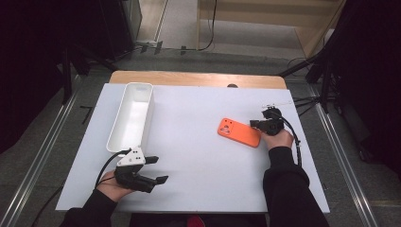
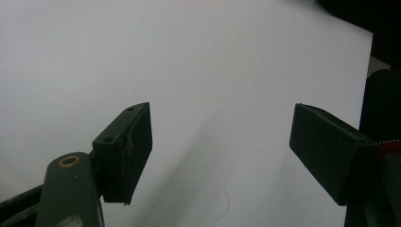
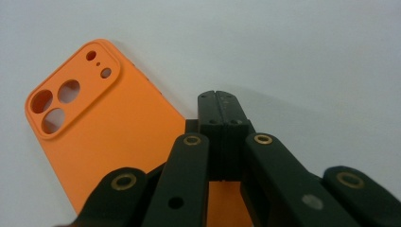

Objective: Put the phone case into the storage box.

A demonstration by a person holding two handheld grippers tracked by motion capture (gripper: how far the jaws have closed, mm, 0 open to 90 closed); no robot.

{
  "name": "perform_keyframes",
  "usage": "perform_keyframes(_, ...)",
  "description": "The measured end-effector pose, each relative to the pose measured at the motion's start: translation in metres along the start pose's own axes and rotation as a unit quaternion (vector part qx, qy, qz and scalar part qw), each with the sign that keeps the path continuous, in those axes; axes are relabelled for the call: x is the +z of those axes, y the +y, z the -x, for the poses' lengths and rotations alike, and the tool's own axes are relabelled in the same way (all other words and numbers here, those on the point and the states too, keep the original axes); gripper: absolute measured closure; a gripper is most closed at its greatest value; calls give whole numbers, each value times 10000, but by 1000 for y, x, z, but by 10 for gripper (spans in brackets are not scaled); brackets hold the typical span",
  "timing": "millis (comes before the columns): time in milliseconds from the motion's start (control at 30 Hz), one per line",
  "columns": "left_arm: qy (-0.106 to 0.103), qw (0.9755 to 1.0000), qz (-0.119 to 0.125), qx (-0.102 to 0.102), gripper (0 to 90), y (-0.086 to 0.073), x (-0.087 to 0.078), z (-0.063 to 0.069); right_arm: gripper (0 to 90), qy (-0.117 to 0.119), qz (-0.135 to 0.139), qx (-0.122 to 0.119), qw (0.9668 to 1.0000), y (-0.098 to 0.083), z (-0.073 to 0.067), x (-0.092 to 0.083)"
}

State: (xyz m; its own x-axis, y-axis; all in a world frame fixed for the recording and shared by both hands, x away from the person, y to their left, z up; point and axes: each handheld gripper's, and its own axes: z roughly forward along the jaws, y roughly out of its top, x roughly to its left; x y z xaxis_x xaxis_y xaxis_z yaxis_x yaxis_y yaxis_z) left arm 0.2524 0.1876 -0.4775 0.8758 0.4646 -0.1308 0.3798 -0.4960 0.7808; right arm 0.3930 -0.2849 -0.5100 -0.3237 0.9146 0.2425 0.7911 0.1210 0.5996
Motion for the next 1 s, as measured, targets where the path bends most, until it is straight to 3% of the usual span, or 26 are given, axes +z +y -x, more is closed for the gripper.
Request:
perform_keyframes(667, 4, 10000, -1, 9, 222, 0, -1, 0, 882, 203, -138, -272, 9993, -6, -28, 3)
perform_keyframes(1000, 11, 10000, 15, 3, 222, 0, -1, 0, 882, 367, -197, -484, 9980, -10, -52, 6)
